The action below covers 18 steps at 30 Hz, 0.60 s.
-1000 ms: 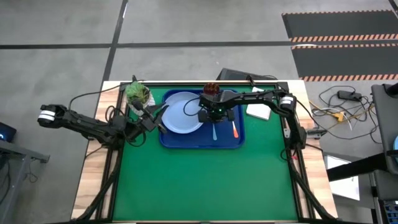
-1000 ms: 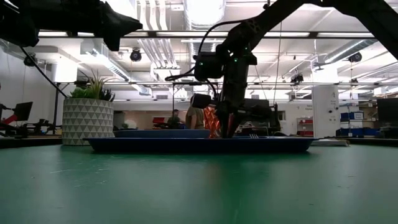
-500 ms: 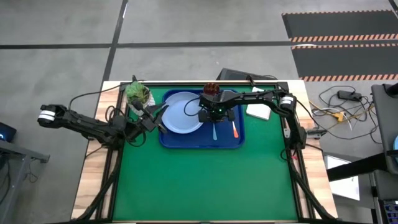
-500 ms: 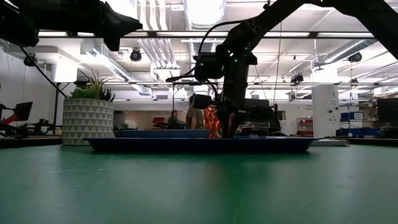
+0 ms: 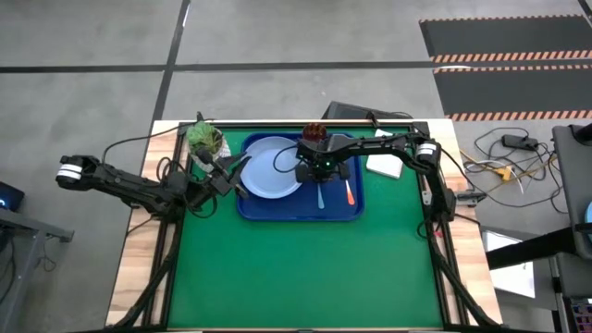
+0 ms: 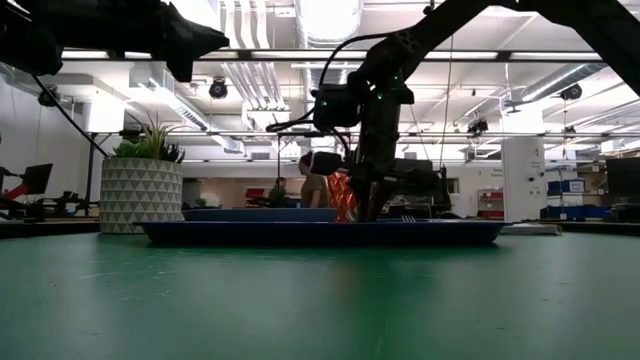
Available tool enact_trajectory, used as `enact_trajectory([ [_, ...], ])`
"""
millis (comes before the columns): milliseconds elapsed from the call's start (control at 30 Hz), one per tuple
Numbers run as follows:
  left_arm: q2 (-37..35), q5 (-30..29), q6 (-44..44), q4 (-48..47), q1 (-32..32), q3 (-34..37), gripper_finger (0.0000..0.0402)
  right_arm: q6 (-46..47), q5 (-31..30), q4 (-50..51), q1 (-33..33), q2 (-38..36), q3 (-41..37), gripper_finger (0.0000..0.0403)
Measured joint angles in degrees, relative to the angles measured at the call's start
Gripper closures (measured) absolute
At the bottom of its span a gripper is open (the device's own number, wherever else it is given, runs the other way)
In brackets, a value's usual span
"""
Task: Pick and place plate/cup/fork/spoon on tray
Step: Put the black spoon on the blue tray to the left of the orange fork
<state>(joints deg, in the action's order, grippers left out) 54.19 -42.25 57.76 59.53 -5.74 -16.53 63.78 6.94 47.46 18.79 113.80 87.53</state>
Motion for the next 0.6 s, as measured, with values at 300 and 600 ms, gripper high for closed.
enact_trajectory([
  [300, 0.0, 0.0, 0.1, 0.0, 0.0, 0.0, 0.0357, 1.1, 3.6, 2.2, 0.1, 0.0, 0.0, 0.039],
  [600, 0.0, 0.0, 0.0, 0.0, 0.0, 0.0, 0.0357, -3.1, 2.5, 1.7, 0.1, 0.0, 0.0, 0.039],
])
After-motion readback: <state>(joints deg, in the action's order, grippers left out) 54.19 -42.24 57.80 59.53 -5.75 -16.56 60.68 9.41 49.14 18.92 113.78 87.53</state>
